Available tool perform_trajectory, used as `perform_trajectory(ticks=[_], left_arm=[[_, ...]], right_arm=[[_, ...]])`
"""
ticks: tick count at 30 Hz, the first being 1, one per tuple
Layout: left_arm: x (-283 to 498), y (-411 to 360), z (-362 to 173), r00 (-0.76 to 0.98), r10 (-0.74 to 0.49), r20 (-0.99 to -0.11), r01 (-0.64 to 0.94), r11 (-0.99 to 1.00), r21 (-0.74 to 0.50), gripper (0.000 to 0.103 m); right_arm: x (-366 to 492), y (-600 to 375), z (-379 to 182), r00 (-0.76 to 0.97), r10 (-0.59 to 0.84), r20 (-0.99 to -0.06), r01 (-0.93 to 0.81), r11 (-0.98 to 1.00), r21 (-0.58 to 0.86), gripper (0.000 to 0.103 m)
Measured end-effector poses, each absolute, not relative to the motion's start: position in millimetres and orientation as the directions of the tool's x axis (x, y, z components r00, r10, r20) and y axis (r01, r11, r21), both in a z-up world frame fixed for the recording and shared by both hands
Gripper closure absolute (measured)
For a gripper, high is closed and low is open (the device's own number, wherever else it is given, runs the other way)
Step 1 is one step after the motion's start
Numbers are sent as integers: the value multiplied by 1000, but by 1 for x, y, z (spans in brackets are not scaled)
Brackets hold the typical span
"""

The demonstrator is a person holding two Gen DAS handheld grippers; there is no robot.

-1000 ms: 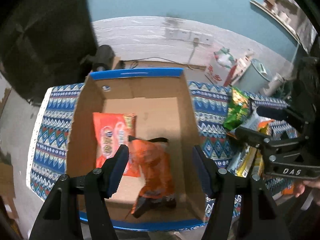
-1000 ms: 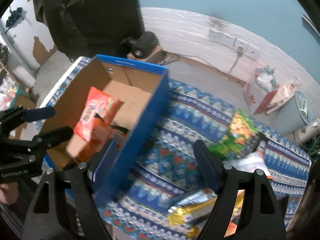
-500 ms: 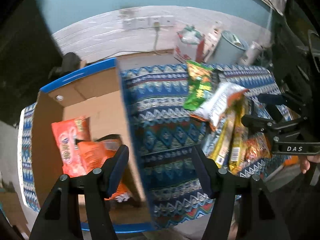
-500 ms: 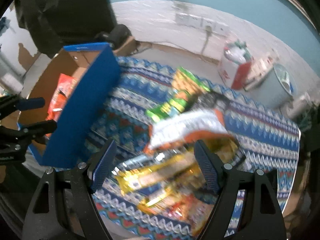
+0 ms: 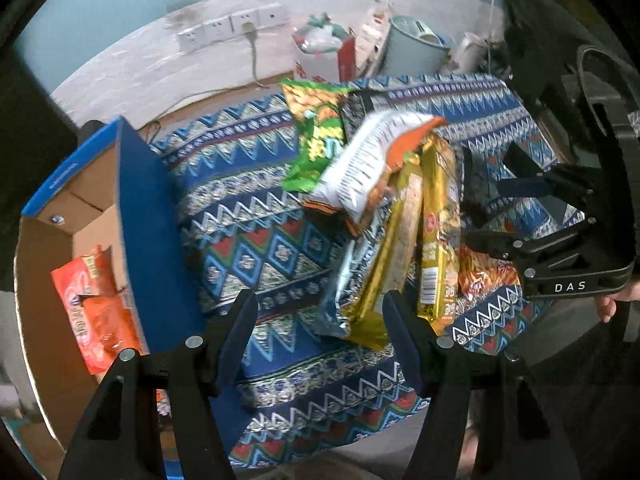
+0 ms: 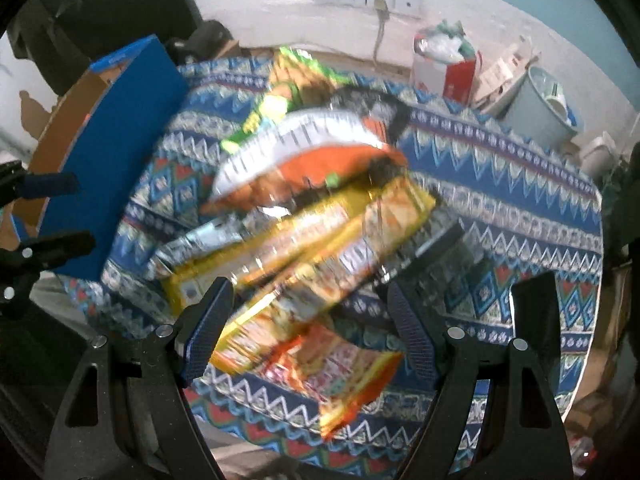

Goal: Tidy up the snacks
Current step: 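Grasp the red-and-white chip bag from the pile with the right gripper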

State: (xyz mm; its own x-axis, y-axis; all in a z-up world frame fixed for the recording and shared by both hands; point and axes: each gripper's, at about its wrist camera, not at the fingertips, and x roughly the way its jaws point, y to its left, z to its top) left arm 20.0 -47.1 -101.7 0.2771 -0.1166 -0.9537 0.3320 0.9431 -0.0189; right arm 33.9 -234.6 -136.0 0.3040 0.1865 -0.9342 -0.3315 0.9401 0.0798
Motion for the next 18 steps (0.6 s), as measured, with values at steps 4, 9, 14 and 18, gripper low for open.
perform_trajectory(ticks=[4, 9, 14, 18], left_arm=[[21, -59, -120, 231, -114, -966, 348, 937, -27, 37], [22, -67, -134, 186, -126, -974, 351, 935, -54, 37], [19, -74, -141, 172, -112, -979, 371, 928, -41, 37], [17, -77, -144, 165, -109, -980, 381, 924, -39, 37]], right_arm=[[31, -243, -158, 242, 188, -952, -336, 936, 99, 23], [24, -247, -175, 183, 188, -965, -364, 925, 111, 23], [15, -250, -182, 151, 194, -969, -378, 917, 124, 23], [6, -245, -188, 125, 160, -979, -406, 909, 97, 23]])
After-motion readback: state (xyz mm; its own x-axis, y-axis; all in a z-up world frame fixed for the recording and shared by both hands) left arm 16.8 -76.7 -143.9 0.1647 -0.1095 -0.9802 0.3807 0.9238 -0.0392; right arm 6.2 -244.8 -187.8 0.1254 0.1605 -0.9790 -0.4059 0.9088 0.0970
